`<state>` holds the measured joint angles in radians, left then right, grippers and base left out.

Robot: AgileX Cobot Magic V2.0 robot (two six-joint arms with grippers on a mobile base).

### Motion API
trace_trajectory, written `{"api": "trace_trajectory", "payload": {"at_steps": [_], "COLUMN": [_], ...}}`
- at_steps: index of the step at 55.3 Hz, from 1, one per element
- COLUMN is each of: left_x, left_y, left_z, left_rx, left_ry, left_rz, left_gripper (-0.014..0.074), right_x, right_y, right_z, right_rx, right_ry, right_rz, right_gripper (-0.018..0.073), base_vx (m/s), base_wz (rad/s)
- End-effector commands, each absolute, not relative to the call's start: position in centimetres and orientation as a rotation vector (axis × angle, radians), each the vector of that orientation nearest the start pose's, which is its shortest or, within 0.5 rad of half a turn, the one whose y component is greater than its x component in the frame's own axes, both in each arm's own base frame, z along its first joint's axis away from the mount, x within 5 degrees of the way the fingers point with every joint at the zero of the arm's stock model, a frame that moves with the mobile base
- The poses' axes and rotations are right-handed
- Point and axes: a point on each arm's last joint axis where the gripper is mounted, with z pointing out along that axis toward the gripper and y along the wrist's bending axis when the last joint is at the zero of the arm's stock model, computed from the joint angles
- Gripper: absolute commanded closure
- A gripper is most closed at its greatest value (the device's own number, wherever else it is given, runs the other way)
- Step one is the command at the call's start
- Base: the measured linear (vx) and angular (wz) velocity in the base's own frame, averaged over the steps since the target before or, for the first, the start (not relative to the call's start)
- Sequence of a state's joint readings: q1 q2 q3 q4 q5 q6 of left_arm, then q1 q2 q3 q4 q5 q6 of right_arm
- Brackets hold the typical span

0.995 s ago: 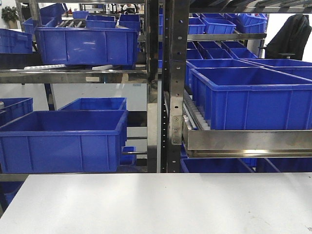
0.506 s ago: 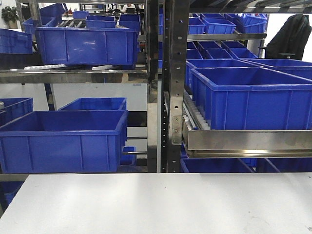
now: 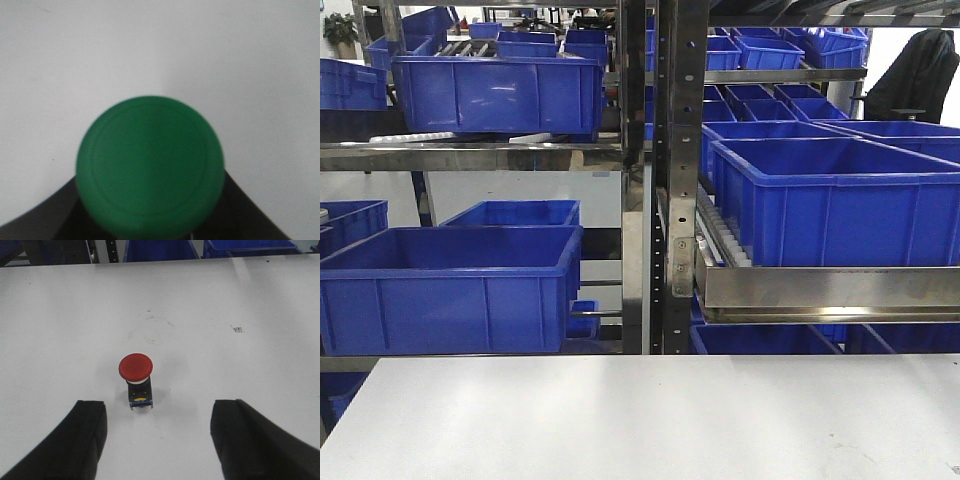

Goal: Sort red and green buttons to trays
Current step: 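Lower the right gripper onto the red push button and grasp it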

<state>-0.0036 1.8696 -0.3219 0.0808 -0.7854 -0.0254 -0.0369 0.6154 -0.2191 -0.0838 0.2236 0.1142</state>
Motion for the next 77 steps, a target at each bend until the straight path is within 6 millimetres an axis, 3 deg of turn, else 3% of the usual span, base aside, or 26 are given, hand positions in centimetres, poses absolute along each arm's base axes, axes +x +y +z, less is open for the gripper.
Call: {"api": "trace_trajectory", "payload": {"at_steps": [1, 6, 16, 30, 37, 51, 59, 77], "left_x": [25.2, 25.3, 25.1, 24.4, 24.0, 23.9, 23.8, 23.8], "left_y": [-0.6, -0.6, -0.6, -0.6, -0.5, -0.5, -0.5, -0.5], "left_z": [9.7, 10.2, 12.2, 16.1, 17.2, 17.5, 17.3, 17.2], "left_rx": [0.053, 0.055, 0.057, 0.060, 0.061, 0.068, 0.069, 0.069], "left_ry": [2.076, 2.047, 2.017, 1.931, 1.909, 1.913, 1.931, 1.941], "left_rz": [-0.054, -0.055, -0.048, -0.036, -0.032, -0.025, -0.024, -0.023], "left_gripper": [0.0490, 0.0605, 0.0603, 0.0602, 0.0600, 0.0599, 0.0599, 0.0599], "right_x": [12.5, 13.2, 15.6, 20.7, 22.9, 25.9, 27.2, 28.5], "right_y": [-0.6, -0.6, -0.7, -0.9, -0.9, -0.8, 0.6, 0.8], "right_z": [22.9, 22.3, 21.8, 21.9, 21.6, 20.7, 20.6, 18.9], "right_rx": [0.126, 0.139, 0.140, 0.033, -0.005, 0.013, -0.048, -0.060], "right_ry": [2.042, 2.101, 2.200, 2.261, 2.273, 2.303, 2.313, 2.358], "right_rz": [0.010, 0.013, 0.008, -0.040, -0.053, -0.028, -0.003, -0.002], "right_gripper": [0.0048, 0.0043, 0.0040, 0.0040, 0.0040, 0.0040, 0.0040, 0.0040], "base_vx": [0.00, 0.00, 0.00, 0.00, 0.00, 0.00, 0.00, 0.00], "base_wz": [0.00, 0.00, 0.00, 0.00, 0.00, 0.00, 0.00, 0.00]}}
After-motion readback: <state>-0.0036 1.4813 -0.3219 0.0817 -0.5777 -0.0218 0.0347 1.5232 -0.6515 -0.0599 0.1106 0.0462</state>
